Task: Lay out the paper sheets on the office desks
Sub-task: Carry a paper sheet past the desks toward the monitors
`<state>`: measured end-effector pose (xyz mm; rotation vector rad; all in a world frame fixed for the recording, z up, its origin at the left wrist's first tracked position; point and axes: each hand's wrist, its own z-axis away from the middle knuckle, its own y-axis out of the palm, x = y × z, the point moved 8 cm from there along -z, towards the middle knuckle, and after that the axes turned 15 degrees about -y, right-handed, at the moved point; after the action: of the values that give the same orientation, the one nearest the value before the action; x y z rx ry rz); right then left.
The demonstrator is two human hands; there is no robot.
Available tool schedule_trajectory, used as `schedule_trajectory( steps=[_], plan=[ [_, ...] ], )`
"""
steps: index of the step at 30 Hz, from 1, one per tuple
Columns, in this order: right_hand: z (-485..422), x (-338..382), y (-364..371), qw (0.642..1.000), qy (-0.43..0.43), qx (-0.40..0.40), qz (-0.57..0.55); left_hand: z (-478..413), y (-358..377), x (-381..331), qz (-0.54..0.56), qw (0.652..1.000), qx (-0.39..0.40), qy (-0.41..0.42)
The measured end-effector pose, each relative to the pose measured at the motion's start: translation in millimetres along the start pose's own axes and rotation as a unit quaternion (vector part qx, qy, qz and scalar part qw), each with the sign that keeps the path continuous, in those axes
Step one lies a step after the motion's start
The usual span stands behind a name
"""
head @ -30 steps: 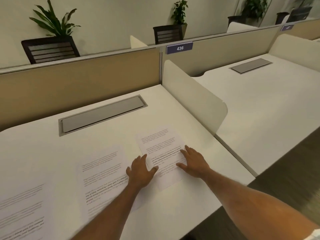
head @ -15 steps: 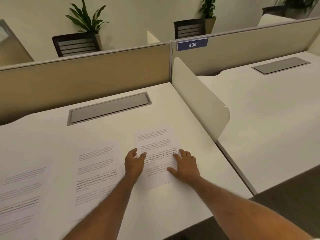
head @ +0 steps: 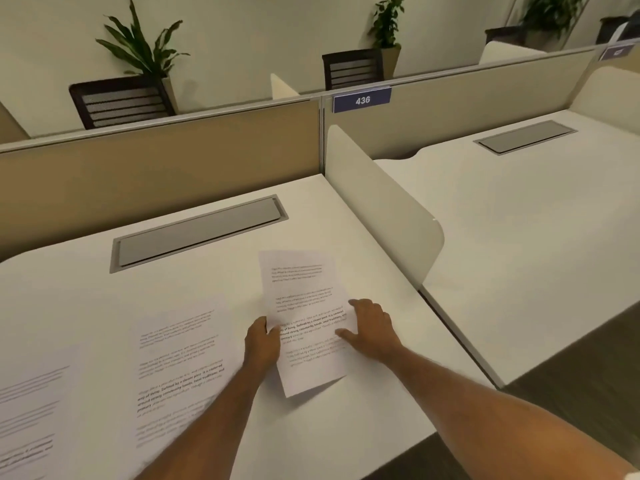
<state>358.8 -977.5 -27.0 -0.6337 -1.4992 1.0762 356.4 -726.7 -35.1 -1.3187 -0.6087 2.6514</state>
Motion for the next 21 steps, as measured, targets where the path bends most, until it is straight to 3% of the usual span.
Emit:
schedule_trajectory(
  steps=[2,6,10,21],
  plan=[
    [-1,-11,-11,0.990,0.065,-0.039,-0.122,-1,0,0,0.026,0.999,0.024,0.015],
    [7,-26,-20,0.922,0.161,-0.101,-0.336,-3,2,-4,0.081,0.994,0.069,0.029],
    [33,-40,-20,0.820,0.224,-0.162,-0.501,2,21,-15,0.065,0.985,0.148,0.059],
    [148,-99,-28,0.786,0.252,-0.247,-0.508,35,119,-40,-0.055,0.944,0.307,0.108]
  ],
)
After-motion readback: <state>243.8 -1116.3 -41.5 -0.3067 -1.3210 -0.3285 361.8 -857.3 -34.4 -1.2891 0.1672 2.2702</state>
